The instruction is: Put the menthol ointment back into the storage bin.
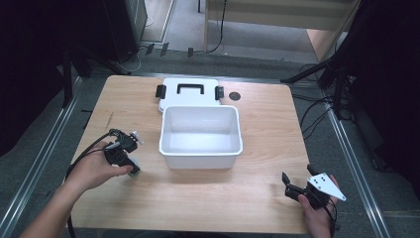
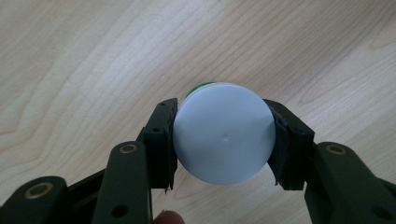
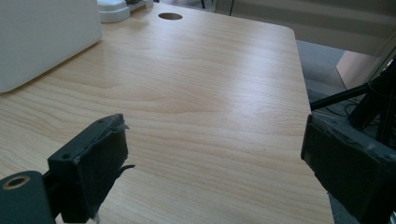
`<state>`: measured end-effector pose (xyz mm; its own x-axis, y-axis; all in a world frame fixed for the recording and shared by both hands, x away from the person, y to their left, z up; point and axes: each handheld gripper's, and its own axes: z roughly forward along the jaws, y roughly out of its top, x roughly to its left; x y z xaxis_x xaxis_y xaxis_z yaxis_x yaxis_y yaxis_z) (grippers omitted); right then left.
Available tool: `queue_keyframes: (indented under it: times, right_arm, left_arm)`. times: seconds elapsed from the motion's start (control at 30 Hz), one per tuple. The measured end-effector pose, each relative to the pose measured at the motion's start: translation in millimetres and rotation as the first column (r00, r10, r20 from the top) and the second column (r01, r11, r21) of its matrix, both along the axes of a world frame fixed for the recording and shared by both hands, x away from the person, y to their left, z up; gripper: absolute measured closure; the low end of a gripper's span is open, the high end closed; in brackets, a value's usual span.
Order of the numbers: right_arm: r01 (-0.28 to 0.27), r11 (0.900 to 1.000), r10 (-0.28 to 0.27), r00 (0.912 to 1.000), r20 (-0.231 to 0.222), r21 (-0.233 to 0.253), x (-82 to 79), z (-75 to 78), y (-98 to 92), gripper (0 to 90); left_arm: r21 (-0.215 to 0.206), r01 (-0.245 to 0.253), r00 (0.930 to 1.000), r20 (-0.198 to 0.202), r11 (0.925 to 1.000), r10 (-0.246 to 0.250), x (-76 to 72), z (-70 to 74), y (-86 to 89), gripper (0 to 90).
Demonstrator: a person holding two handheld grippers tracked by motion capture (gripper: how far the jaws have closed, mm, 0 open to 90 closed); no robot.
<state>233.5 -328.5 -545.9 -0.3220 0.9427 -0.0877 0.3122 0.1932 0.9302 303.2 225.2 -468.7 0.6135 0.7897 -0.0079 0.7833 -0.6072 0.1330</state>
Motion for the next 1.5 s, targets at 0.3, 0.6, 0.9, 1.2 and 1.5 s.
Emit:
queue_keyframes:
  times: [0.3,0.6,0.9,1.2,1.5]
  right_arm:
    - [-0.001,1.000,0.001,1.0000,-0.001,0.001,0.2,0.0,-0.2,7.2]
    - [0.000,1.000,0.000,1.0000,-0.002,0.007,0.2,0.1,-0.6,7.2]
    - [0.000,1.000,0.000,1.0000,-0.002,0.003,0.4,0.1,-0.4,7.2]
    - [0.000,1.000,0.000,1.0000,-0.002,0.005,0.2,0.1,-0.5,7.3]
    - [-0.001,1.000,0.001,1.0000,-0.002,0.006,0.2,0.0,-0.6,7.2]
  left_arm:
    - [0.026,0.004,0.9989,0.046,0.9996,-0.005,2.3,27.9,-3.4,51.0]
    - [0.018,0.040,0.9981,0.045,0.9990,-0.041,6.3,51.4,-5.5,51.1]
    - [-0.002,0.060,0.9970,0.050,0.9982,-0.059,13.5,74.1,-5.4,51.1]
    - [0.023,0.087,0.9949,0.049,0.9959,-0.088,16.1,95.2,-13.6,51.1]
    - [0.006,0.089,0.9944,0.057,0.9961,-0.089,22.4,119.1,-21.2,51.1]
